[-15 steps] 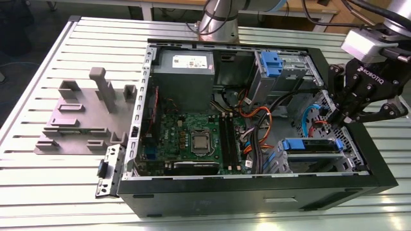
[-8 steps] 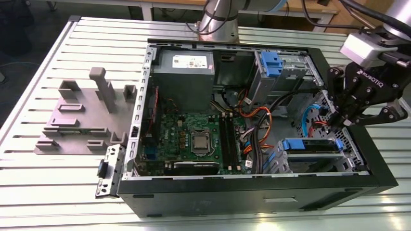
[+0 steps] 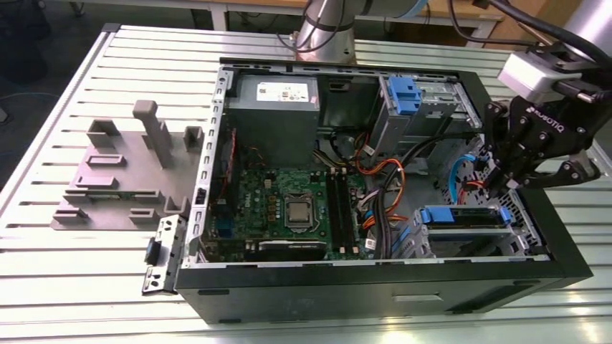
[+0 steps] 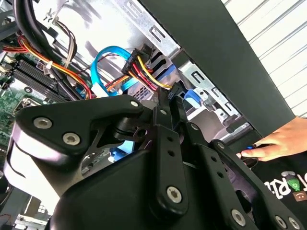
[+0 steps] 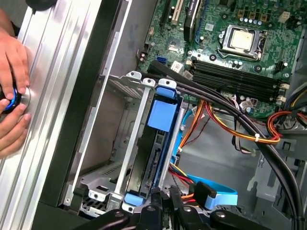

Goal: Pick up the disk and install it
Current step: 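Insert the first disk wire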

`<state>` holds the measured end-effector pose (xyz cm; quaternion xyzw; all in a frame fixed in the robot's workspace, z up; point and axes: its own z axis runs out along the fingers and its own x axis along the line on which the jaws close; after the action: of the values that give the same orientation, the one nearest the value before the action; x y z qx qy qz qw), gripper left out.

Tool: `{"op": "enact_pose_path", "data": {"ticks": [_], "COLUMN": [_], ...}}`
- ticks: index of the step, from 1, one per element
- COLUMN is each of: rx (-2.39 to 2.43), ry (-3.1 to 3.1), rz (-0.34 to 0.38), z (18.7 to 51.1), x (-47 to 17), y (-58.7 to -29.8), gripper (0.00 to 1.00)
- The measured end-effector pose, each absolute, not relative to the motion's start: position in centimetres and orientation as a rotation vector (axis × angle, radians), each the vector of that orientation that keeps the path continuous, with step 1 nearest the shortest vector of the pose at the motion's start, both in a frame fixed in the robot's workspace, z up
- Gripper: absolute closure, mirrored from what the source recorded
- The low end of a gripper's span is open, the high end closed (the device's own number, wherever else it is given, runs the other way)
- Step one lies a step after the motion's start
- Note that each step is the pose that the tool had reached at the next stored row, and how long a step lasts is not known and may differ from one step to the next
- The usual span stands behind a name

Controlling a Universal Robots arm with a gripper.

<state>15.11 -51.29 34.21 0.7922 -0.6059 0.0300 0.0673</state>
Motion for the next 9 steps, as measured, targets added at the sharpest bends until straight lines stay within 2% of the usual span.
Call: {"op": "enact_pose_path", "data": {"ticks": [9], "rx": [2.386], "ry": [-1.835], "rz": [0.088], "z": [34.12], "x": [15.10], "y": [-52.10], "gripper": [0.81]}}
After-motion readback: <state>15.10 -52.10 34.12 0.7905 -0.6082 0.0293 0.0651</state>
